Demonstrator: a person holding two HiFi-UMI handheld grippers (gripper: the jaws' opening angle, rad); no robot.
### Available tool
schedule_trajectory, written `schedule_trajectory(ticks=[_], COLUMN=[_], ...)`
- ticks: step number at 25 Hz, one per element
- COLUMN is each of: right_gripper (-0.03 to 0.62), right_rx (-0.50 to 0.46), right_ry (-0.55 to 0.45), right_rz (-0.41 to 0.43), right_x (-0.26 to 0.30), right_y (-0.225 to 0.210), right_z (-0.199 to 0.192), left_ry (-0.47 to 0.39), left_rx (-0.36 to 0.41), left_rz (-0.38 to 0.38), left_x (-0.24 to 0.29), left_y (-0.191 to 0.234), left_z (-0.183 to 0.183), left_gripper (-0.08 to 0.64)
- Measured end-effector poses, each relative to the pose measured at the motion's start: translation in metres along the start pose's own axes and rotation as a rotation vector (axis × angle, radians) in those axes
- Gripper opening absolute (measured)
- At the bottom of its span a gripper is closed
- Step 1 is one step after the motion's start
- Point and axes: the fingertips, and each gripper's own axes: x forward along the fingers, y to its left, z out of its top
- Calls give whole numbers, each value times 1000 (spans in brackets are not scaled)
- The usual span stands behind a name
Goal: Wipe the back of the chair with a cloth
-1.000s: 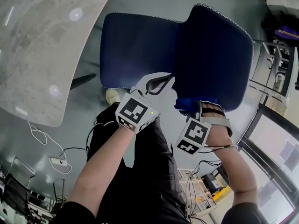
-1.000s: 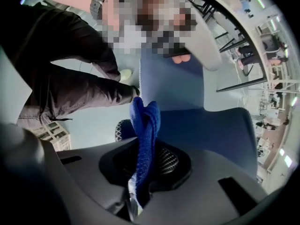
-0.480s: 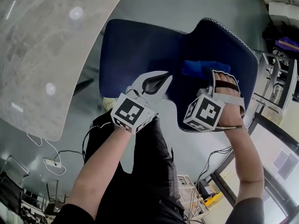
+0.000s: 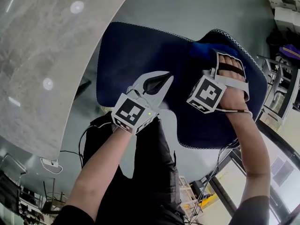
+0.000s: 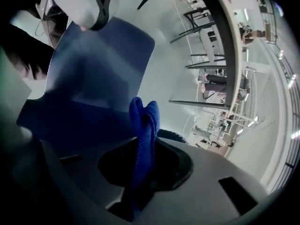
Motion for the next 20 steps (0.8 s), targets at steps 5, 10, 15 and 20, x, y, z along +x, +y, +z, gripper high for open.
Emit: schedule_trajectory(ticks=[5, 10, 15, 20], right_gripper=[66, 66, 66, 66], right_rx=[-28, -32, -41, -41], right_ry=[35, 64, 76, 75], right_rz=[62, 174, 297, 403], right_x=[15, 14, 0, -27], right_y=[26, 60, 110, 162], right_z=[-8, -10, -3, 0], left_ry=[17, 32, 46, 63], left_rx=[-6, -20, -29, -33], left_rz=[-11, -44, -45, -53], left_x=[10, 26, 21, 10], left_y=[13, 6, 8, -4], left_z=[-15, -33, -51, -61], left_gripper=[8, 8, 8, 8])
